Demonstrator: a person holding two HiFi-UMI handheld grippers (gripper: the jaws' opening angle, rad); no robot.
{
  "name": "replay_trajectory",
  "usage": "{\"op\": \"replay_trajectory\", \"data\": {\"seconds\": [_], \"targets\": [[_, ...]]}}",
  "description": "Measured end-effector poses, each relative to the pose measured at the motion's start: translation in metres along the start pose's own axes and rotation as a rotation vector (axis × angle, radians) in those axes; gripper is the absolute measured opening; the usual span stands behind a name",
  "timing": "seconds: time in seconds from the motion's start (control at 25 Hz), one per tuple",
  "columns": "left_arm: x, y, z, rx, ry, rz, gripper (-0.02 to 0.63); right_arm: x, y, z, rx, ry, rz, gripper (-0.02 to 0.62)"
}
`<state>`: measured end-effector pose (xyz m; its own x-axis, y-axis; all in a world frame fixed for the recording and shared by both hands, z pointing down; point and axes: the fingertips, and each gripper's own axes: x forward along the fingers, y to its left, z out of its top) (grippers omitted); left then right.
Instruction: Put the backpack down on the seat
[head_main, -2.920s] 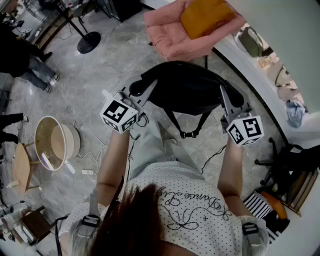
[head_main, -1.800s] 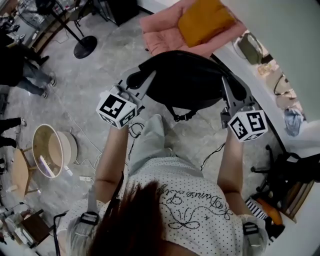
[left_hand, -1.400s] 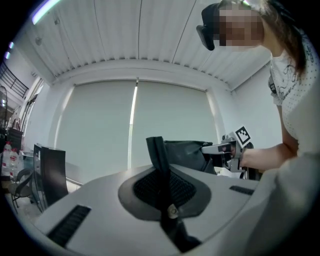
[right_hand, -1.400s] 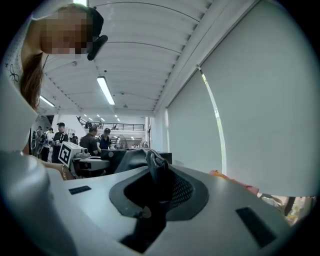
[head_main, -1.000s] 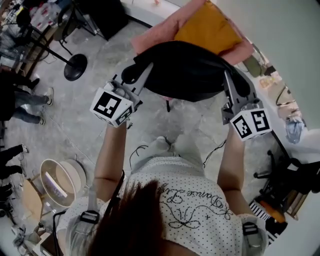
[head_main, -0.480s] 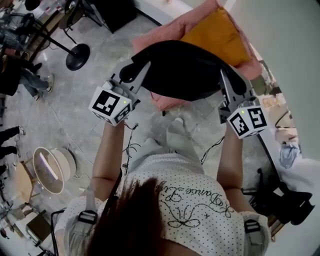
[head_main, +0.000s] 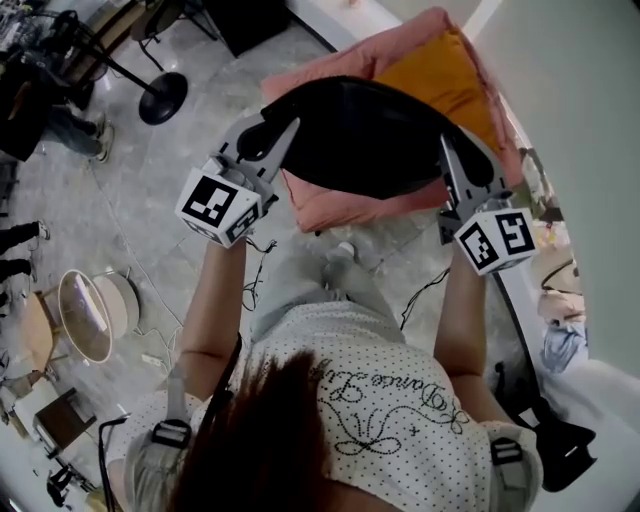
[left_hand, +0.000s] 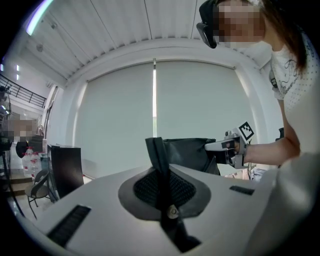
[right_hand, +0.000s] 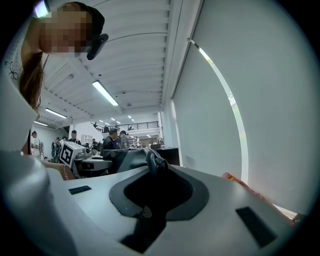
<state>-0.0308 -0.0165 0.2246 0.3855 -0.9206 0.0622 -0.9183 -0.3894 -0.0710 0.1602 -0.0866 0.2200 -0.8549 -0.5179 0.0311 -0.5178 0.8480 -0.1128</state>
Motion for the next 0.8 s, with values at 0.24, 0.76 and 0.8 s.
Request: {"op": "replay_trajectory", "data": {"seconds": [0.24,0.76,0.8], "targets": [[0.023,0.007,-0.005,-0.013,0.015,0.009,0.015,0.011,-0.023,-0.004,0.015,0.013,0.004,0.063],[0.102,0.093,-0.039,-0.042,0.047,-0.123,0.014,0.090,-0.069,-0.027,0.065,0.053,-0.145,0.063],[0.109,0.101,-0.044,-0.049,0.055,-0.140,0.014,0.097,-0.072,-0.031,0.078,0.059,-0.162,0.063]]}}
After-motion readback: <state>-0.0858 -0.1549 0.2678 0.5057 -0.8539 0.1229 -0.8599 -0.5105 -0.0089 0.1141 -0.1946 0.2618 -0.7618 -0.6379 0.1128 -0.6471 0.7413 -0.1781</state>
